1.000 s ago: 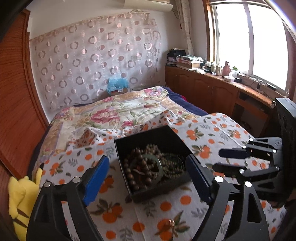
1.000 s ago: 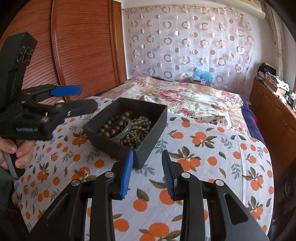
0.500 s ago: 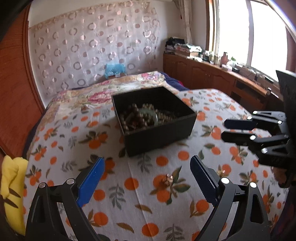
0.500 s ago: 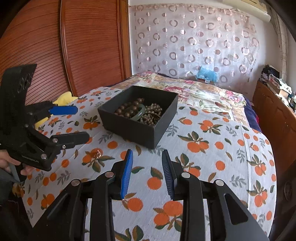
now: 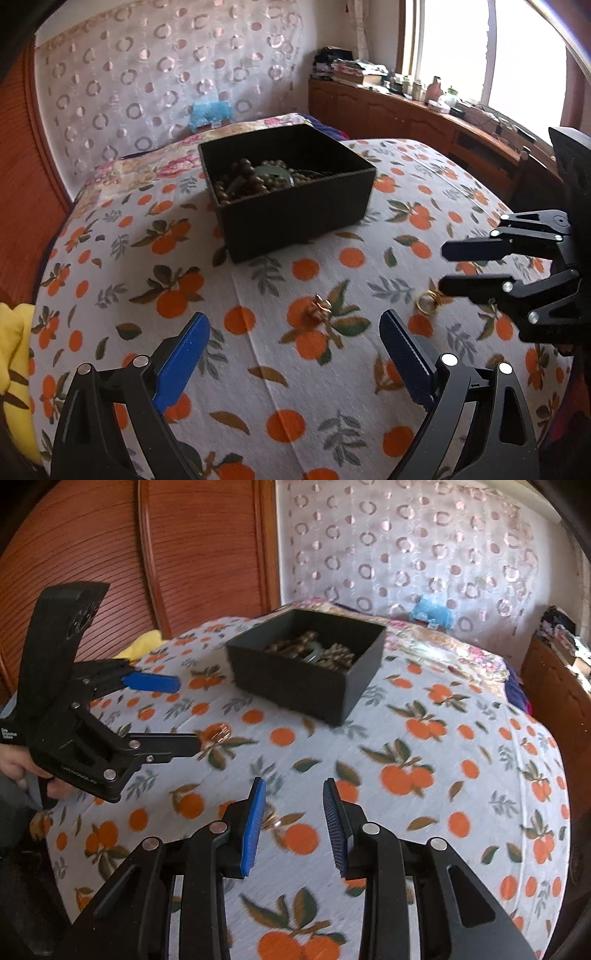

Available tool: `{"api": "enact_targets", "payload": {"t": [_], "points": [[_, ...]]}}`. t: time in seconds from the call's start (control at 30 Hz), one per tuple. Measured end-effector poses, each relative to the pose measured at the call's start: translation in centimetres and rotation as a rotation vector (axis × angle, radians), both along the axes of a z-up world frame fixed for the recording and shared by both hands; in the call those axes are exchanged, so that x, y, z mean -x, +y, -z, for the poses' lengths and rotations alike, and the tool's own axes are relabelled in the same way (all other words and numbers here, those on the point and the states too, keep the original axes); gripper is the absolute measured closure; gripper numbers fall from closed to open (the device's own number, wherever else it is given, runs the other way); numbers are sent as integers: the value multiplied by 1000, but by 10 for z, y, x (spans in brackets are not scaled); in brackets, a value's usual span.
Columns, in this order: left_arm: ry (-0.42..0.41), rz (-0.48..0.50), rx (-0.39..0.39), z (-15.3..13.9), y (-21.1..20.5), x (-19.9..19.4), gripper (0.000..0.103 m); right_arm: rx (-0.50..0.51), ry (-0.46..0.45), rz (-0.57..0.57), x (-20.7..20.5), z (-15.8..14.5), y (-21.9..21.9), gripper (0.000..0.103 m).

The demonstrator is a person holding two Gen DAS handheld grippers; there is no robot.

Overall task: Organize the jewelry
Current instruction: 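Move both open tools to the gold rings on the sheet, then grasp a gold ring with the left tool while the right tool grasps another gold ring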

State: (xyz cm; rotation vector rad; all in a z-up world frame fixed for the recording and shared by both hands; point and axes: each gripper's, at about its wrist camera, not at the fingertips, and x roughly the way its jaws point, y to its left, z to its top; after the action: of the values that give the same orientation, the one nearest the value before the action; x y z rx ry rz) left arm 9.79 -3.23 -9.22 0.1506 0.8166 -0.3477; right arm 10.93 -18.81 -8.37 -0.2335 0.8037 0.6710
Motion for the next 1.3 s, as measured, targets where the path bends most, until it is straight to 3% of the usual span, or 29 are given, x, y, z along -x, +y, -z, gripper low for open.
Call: {"api": "enact_targets", "payload": {"t": [0.07,0.2,0.4,0.57,0.7,0.87,1.03,1.3], "points": [[3,12,0,0,-2,3,14,19,13,-21,3,4,4,68],[26,23,18,3,-3,3,29,38,30,-38,4,9,9,68],[38,32,32,4,-5,0,38,97,10,-55,7,14,15,68],[42,38,20,4,-10,-7,40,104,1,-66,10,13,14,84],[55,47,13,7,-14,-13,52,88,-2,-57,8,10,9,94],[59,48,8,9,-18,-19,63,81,-8,-49,8,9,6,94],[52,51,-5,9,-21,-21,89,63,-13,-44,8,6,2,94],[12,26,11,-1,-17,-16,89,50,-27,-33,6,-1,-3,94]]}}
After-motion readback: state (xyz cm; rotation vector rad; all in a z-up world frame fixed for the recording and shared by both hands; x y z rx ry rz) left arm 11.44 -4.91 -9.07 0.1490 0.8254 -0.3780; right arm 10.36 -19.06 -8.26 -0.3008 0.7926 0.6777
